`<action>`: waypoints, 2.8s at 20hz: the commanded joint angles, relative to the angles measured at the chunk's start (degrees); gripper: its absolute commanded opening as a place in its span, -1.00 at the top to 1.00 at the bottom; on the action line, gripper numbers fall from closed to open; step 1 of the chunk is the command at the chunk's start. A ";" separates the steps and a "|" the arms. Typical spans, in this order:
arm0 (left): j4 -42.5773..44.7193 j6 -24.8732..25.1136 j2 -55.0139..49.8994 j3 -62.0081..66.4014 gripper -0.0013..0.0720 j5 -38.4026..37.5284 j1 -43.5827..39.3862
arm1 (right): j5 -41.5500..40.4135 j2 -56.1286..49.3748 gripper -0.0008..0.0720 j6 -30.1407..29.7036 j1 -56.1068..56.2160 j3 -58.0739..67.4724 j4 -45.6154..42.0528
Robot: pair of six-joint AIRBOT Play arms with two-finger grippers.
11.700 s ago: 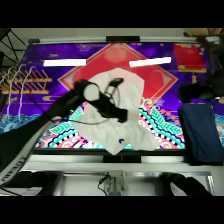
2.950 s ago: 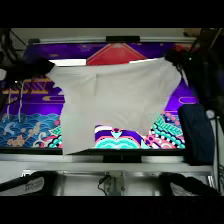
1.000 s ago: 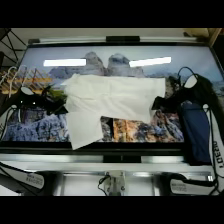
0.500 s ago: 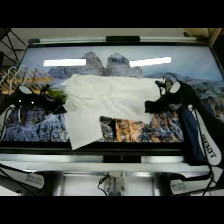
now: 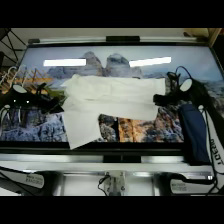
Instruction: Fold the shirts.
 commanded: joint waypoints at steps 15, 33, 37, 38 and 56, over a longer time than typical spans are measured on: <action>0.00 1.25 0.07 0.07 0.88 -0.35 -1.46 | 4.72 1.51 -0.48 0.59 -3.34 -0.94 -1.70; 0.00 3.80 0.07 0.07 0.88 0.07 -1.57 | -24.46 -7.39 0.85 -7.91 -3.37 3.02 20.59; 0.00 3.80 0.07 0.07 0.88 0.11 -1.57 | -20.55 -10.25 0.85 -7.85 -3.37 3.02 20.59; 0.00 3.80 0.07 0.07 0.88 0.09 -1.57 | -19.96 -10.54 0.85 -7.52 -3.37 3.02 20.57; -0.02 3.80 0.07 0.07 0.88 -0.35 -1.57 | 3.43 -3.23 -0.45 -12.22 -6.12 -8.48 10.51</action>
